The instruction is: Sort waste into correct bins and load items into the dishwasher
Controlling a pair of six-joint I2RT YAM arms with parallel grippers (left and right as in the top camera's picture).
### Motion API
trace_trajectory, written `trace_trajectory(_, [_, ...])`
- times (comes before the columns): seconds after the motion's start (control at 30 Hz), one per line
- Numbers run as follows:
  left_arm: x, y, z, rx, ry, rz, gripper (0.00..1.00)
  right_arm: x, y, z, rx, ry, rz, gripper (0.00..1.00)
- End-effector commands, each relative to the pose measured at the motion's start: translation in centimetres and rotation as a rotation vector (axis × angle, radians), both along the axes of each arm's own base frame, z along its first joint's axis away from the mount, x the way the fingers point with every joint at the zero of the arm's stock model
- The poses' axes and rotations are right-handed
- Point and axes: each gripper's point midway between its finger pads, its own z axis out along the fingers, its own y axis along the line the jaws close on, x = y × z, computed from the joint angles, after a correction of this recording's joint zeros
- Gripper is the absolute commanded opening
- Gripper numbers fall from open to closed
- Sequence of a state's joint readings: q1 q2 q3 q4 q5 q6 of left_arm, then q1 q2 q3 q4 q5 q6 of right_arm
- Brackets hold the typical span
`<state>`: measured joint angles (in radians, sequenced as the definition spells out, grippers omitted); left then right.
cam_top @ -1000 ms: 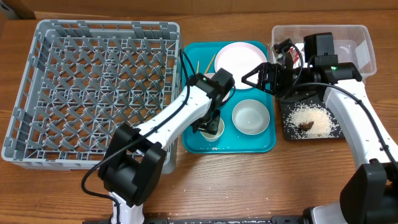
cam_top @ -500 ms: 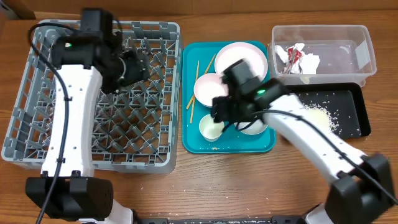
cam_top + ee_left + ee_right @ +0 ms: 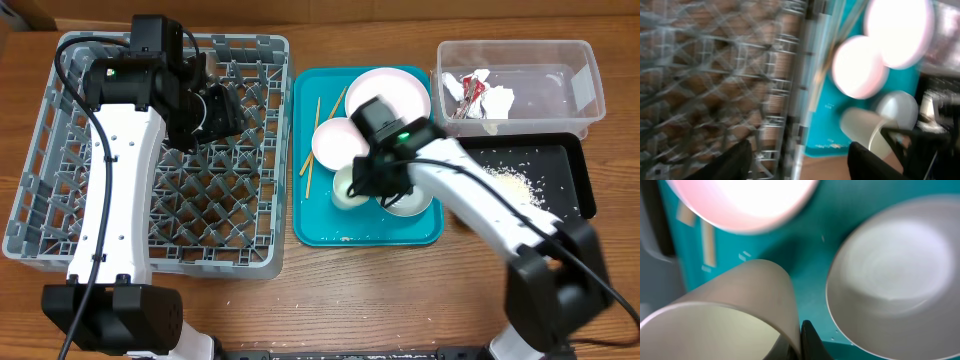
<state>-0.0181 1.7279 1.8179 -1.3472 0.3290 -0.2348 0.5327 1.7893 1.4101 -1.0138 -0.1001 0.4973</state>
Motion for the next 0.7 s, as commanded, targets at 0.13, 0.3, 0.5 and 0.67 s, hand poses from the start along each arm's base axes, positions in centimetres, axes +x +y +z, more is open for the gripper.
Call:
trace_trajectory(0.13, [-2.1, -9.6, 2.5, -0.662, -0.113, -0.407, 0.96, 3.4, 2.2, 13.5, 0.742, -0.194, 0.176, 0.04])
trace_trajectory(0.3, [-3.1, -11.4, 4.0, -0.987, -0.174, -0.491, 1.00, 2.8, 3.3, 14.8, 0.978, -0.216, 0.289, 0.04])
trace_trajectory(0.5, [-3.6, -11.6, 5.3, -1.124, -0.195, -0.529, 1.00, 1.4, 4.8, 14.6, 1.080, -0.185, 0.347, 0.04])
trace_trajectory(0.67, [-3.7, -11.7, 5.3, -1.126, -0.189, -0.526, 1.00, 1.7, 5.1, 16.0, 1.122, -0.221, 0.380, 0.04])
